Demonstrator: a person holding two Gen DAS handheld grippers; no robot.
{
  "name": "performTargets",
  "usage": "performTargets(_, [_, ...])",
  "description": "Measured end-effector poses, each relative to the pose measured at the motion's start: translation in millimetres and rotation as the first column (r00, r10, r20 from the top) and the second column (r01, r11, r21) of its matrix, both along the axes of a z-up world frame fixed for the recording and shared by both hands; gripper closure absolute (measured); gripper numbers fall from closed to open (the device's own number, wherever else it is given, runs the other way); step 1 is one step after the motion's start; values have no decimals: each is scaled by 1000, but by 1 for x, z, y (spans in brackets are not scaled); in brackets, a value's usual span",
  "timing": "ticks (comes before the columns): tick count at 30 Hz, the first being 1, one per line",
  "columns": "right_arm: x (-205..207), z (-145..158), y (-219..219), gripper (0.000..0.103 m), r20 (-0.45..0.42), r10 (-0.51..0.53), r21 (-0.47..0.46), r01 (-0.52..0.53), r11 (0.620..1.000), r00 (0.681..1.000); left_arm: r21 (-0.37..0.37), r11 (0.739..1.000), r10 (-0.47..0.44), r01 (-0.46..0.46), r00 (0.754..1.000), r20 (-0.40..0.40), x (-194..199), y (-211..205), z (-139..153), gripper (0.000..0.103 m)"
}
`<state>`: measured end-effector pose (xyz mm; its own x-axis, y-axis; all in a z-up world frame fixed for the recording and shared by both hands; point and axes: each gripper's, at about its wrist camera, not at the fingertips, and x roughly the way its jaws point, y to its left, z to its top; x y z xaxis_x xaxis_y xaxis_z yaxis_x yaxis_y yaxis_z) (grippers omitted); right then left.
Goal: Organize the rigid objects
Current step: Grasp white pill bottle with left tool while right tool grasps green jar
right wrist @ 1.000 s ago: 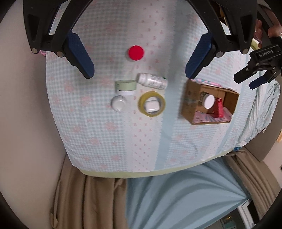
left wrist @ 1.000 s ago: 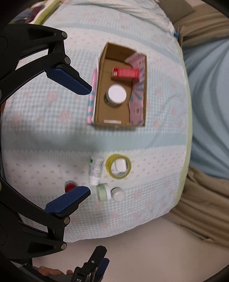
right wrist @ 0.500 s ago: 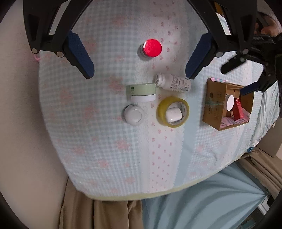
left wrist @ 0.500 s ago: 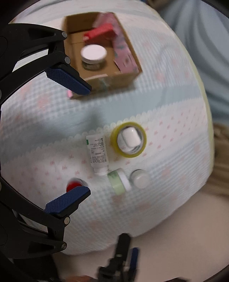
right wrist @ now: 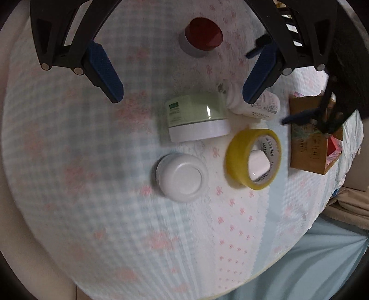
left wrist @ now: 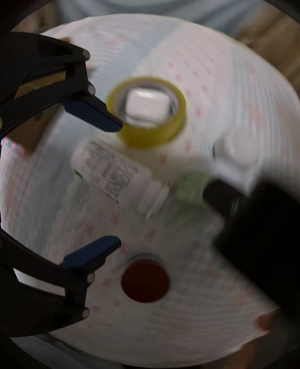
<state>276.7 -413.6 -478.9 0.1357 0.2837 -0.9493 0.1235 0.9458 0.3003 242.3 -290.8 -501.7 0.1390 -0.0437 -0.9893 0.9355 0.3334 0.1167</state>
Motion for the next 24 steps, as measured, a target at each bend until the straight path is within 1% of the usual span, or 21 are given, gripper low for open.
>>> performTargets(2, [1,-10,-1,3,-8,-6,16,6,1000,1000,13,999,-40,40,999,-17,1,-3,-10,21])
performTargets(4, [2,-16,-2,5,-13,-8,29,9,1000,1000,18,998,-55,56,998,-39,7,-5,-17,23])
performTargets(6, [5,-23,-3,8,-8,-12,65,12,998,1000,15,997,-69,70,996,-51,13,-6,-21,24])
performTargets(7, [7,-25,-4,9,-5,-9,78,9,997,1000,17,997,-80,81,995,-53,15,-6,-23,27])
performTargets(8, [10,-28,-3,11,-2,0,92,0,996,1000,16,996,-89,90,994,-57,18,-6,-25,32])
performTargets(10, [13,-31,-2,13,3,13,118,-13,993,1000,5,994,-109,109,992,-67,24,-5,-28,36])
performTargets(12, [17,-37,-1,16,-2,23,154,-23,988,1000,0,992,-124,124,990,-74,32,-6,-29,40])
performTargets(14, [20,-44,0,19,-19,32,199,-28,980,999,-2,991,-134,134,988,-76,36,-6,-30,45])
performTargets(16, [22,-49,2,21,-26,35,241,-28,970,999,-13,991,-135,134,987,-88,43,-7,-29,46])
performTargets(17, [23,-51,2,26,-27,36,256,-28,966,999,-19,991,-135,134,987,-91,45,-8,-28,47])
performTargets(18, [25,-51,4,35,-25,42,257,-35,966,999,-24,991,-136,134,987,-91,48,-8,-26,48])
performTargets(20, [27,-50,7,35,-24,62,250,-54,967,998,-29,990,-137,135,987,-83,51,-8,-23,49])
performTargets(24, [27,-49,8,35,-19,54,252,-48,967,998,-42,993,-111,108,991,-76,61,-5,-16,49])
